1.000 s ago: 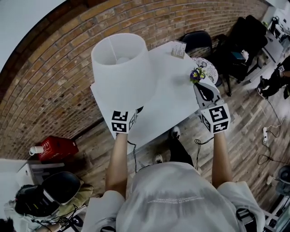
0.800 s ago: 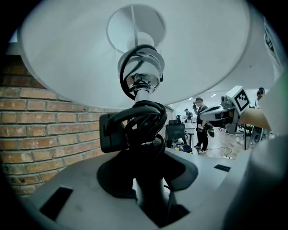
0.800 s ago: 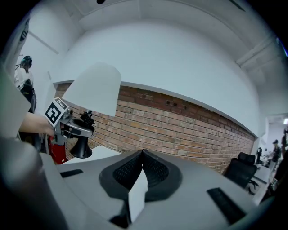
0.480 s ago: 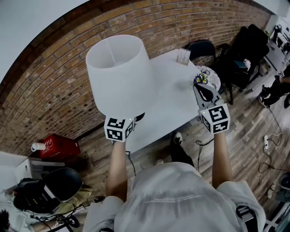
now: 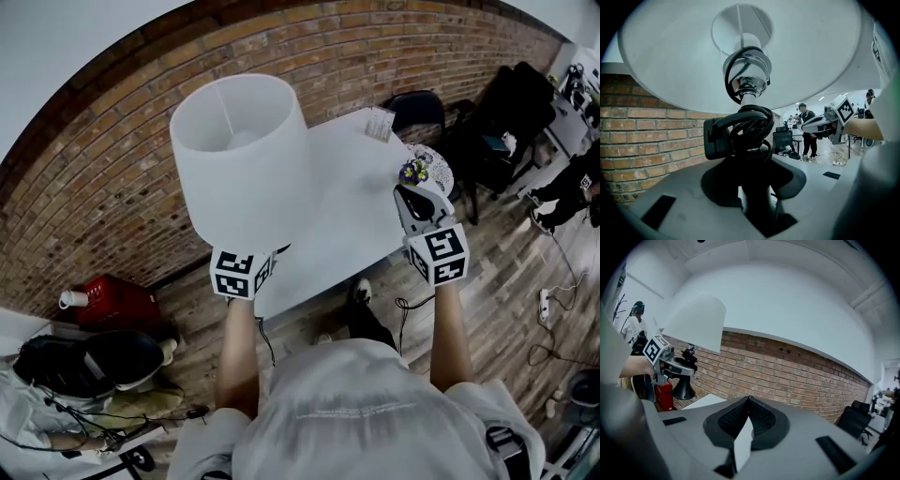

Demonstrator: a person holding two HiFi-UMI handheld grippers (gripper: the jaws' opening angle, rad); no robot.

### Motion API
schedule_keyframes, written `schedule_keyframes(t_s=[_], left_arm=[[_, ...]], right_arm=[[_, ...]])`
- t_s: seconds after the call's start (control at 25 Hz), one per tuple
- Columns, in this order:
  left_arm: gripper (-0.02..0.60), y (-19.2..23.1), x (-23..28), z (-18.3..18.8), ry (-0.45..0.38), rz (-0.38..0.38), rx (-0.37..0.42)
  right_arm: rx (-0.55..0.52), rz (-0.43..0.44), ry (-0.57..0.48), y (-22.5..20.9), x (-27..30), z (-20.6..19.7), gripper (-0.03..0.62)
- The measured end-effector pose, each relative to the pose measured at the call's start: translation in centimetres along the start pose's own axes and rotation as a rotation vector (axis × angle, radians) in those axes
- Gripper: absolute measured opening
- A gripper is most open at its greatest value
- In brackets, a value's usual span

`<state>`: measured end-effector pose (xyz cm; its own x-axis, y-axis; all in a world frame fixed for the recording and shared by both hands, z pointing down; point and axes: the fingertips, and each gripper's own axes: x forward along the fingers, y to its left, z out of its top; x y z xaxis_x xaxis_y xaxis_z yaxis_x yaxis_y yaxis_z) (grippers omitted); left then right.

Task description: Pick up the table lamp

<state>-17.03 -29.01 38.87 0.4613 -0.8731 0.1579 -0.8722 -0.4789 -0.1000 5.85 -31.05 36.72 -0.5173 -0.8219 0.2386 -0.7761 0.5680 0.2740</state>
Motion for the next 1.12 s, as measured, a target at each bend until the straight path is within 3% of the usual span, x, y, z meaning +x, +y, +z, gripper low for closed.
schedule_keyframes(t_s=[1.12], left_arm=[[0.137, -0.7, 1.3, -0.6, 0.003, -0.035, 0.003]], right_arm=[[-0.03, 0.002, 0.035, -1.3, 0.5, -1.2, 0.0]])
